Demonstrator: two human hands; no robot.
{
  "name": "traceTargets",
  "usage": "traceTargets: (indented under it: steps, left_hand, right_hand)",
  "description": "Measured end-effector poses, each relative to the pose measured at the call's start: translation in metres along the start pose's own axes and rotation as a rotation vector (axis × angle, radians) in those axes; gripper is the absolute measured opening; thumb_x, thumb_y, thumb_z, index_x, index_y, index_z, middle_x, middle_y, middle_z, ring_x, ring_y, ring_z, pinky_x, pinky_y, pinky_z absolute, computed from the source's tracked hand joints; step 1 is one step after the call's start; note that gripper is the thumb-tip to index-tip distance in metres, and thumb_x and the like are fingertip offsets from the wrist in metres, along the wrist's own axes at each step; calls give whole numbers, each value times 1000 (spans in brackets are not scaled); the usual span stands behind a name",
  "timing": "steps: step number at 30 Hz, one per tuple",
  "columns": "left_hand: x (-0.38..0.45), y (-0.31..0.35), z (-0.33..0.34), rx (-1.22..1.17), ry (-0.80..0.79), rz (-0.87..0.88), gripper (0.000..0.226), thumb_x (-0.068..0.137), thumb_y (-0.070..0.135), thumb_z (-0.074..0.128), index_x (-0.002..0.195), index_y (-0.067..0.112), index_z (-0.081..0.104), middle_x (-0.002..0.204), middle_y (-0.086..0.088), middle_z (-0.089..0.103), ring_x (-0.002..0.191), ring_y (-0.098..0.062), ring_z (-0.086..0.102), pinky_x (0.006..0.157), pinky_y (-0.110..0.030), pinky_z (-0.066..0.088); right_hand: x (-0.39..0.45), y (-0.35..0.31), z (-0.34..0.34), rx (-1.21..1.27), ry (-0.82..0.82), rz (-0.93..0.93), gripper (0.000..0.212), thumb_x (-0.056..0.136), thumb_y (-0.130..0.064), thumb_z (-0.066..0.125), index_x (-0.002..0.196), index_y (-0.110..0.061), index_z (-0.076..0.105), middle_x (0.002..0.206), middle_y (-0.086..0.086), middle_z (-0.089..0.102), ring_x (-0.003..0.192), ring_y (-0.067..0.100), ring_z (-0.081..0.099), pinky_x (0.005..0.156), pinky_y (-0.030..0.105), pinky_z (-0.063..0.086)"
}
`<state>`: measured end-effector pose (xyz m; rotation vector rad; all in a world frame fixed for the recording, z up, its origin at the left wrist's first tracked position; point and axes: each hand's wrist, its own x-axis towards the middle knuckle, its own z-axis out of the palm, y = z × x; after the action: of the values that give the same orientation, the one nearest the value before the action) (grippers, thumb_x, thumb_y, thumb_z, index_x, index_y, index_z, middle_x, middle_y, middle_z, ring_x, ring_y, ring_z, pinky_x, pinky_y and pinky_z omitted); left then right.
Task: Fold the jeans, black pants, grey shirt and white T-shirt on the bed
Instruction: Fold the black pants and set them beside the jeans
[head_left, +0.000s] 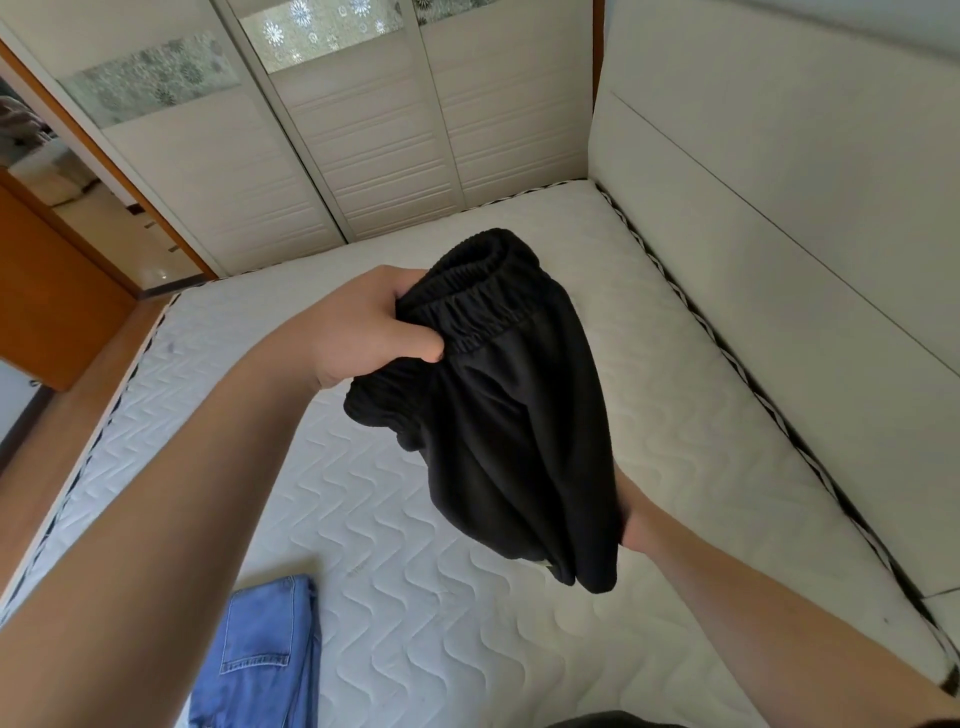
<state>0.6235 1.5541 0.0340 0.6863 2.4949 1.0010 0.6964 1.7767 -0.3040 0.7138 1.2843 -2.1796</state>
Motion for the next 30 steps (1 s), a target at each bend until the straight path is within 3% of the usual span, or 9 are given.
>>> traceTargets:
  steps: [3,6,9,13,15,19,22,25,30]
  left_hand:
    - [-2,-7,-1,-26,22,-14,29,56,20,67,83,9,65,79,-16,64,76,-20,64,76,-41,52]
    - [-5,-15,-1,-66,45,-16,42,51,29,68,85,6,64,85,-25,62,78,-26,64,79,-50,54]
    - [-9,-21,2,-94,40,-5,44,53,27,68,88,1,63,91,-32,59,81,-32,64,82,-59,52]
    - [-14,-25,9,-145,36,9,43,54,25,69,89,0,64,92,-33,60,83,-35,65,84,-58,52]
    - [-18,-25,11,-160,30,16,44,55,24,69,91,0,65,94,-31,62,88,-43,65,84,-58,52]
    - [-27,-29,10,-176,10,16,48,55,23,70,96,-4,64,98,-32,63,95,-47,63,87,-58,52]
    - [-38,-40,7,-191,5,-12,50,54,23,70,97,-4,64,98,-31,64,94,-45,65,86,-55,53]
    - [-52,-62,4,-259,8,-50,49,55,22,72,100,2,68,100,-22,70,94,-36,69,85,-45,58]
    - [-78,-127,13,-335,30,-167,43,60,20,75,102,13,71,103,-14,72,98,-30,69,87,-42,53]
  right_hand:
    - [-2,-6,-1,62,-76,66,84,69,-89,49,110,-20,75,117,6,71,109,29,67,95,44,51]
    - [-4,-5,-8,-198,-50,86,78,69,-80,64,119,-20,70,121,4,69,115,26,64,105,46,45]
    - [-8,8,-19,-393,10,144,76,80,-78,52,128,-21,62,128,1,65,122,24,58,110,46,40]
    - [-12,32,-21,-413,-11,222,71,88,-76,41,128,-21,62,124,0,67,120,22,58,110,45,41]
    - [-14,41,-13,-338,-24,185,73,87,-77,40,129,-22,62,124,-1,67,120,21,58,111,43,40]
    - [-16,47,-4,167,-210,106,94,76,-89,31,125,-17,67,134,7,61,126,27,56,113,43,35]
    - [-26,40,1,425,-327,84,97,79,-84,33,136,-9,55,142,16,52,131,37,49,110,50,38]
    - [-36,29,3,461,-254,-39,82,87,-75,36,140,-14,50,139,14,55,126,35,54,104,50,41]
    - [-66,12,-6,382,-63,-258,59,99,-52,37,138,-11,51,136,10,58,128,27,53,116,45,28]
